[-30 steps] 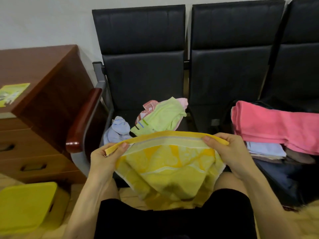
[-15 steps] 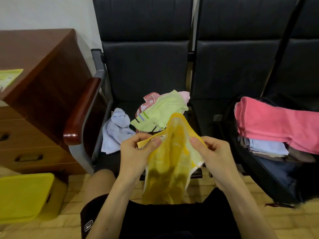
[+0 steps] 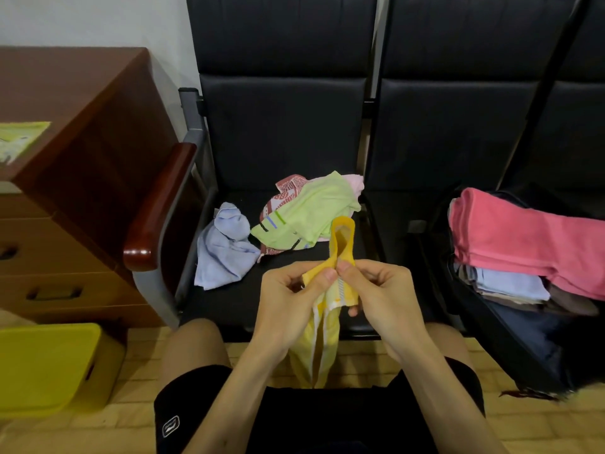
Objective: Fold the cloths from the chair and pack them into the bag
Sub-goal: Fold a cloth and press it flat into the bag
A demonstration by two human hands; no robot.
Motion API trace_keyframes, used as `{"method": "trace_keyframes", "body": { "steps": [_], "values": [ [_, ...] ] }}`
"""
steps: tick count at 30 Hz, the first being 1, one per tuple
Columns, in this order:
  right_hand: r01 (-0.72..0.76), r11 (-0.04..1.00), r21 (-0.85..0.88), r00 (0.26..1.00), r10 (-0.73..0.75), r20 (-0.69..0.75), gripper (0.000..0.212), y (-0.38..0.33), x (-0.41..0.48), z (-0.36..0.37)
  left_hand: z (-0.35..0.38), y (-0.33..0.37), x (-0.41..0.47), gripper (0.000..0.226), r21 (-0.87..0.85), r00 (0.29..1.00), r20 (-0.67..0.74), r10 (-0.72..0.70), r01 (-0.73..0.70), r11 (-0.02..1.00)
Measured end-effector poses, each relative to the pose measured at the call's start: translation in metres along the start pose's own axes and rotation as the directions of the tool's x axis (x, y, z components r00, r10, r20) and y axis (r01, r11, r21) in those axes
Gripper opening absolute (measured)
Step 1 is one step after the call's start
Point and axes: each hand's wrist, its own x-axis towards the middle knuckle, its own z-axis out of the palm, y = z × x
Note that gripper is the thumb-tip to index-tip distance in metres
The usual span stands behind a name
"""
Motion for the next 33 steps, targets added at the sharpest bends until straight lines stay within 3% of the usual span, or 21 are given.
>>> {"method": "trace_keyframes", "body": {
  "steps": [5, 9, 12, 14, 16, 18, 21, 23, 24, 27, 29, 33],
  "values": [
    [-0.006, 1.000, 0.005, 1.000, 0.006, -0.029, 0.017, -0.003, 0.001, -0.001, -0.002, 0.000, -0.002, 0.025, 0.060, 0.991, 0.106, 0.085, -0.092, 0.994],
    [-0.070, 0.995, 0.077, 0.996, 0.066, 0.055, 0.030, -0.012, 0.002, -0.003, 0.001, -0.003, -0.004, 0.048, 0.206, 0.981, 0.134, 0.140, -0.166, 0.964],
    [-0.117, 0.991, 0.063, 0.981, 0.105, 0.163, 0.041, -0.019, 0.001, -0.007, 0.001, -0.004, 0.002, 0.032, 0.300, 0.969, 0.062, 0.240, -0.247, 0.921],
    [-0.113, 0.993, 0.022, 0.977, 0.106, 0.186, 0.036, -0.020, 0.004, -0.013, -0.001, -0.002, 0.008, 0.025, 0.266, 0.970, 0.040, 0.238, -0.240, 0.934],
    [-0.085, 0.996, 0.018, 0.990, 0.082, 0.115, 0.026, -0.017, 0.011, -0.021, -0.005, 0.002, 0.017, 0.023, 0.225, 0.981, 0.025, 0.191, -0.192, 0.955],
    [-0.023, 1.000, 0.005, 0.999, 0.023, -0.043, 0.022, -0.007, 0.024, -0.033, -0.008, 0.013, 0.025, 0.021, 0.218, 0.986, 0.068, 0.154, -0.165, 0.962],
    [0.032, 0.999, -0.022, 0.989, -0.034, -0.142, 0.061, 0.001, 0.046, -0.051, -0.014, 0.032, 0.037, 0.024, 0.190, 0.964, 0.203, 0.171, -0.210, 0.959],
    [-0.011, 0.999, -0.032, 1.000, 0.011, 0.009, 0.091, -0.002, 0.060, -0.061, -0.018, 0.046, 0.044, 0.014, 0.166, 0.941, 0.282, 0.186, -0.239, 0.957],
    [-0.034, 0.999, -0.039, 0.990, 0.039, 0.134, 0.093, -0.006, 0.066, -0.065, -0.021, 0.053, 0.046, 0.014, 0.149, 0.928, 0.316, 0.196, -0.252, 0.956],
    [-0.049, 0.994, -0.097, 0.900, 0.086, 0.427, 0.050, -0.033, 0.072, -0.065, -0.033, 0.074, 0.052, 0.018, 0.135, 0.906, 0.365, 0.215, -0.280, 0.950],
    [0.033, 0.999, -0.018, 0.922, -0.023, 0.387, 0.032, -0.050, 0.070, -0.065, -0.043, 0.086, 0.054, 0.019, 0.166, 0.913, 0.329, 0.242, -0.308, 0.937],
    [0.223, 0.969, 0.108, 0.912, -0.246, 0.327, 0.029, -0.069, 0.057, -0.055, -0.057, 0.083, 0.059, 0.015, 0.235, 0.939, 0.170, 0.298, -0.332, 0.913]
  ]
}}
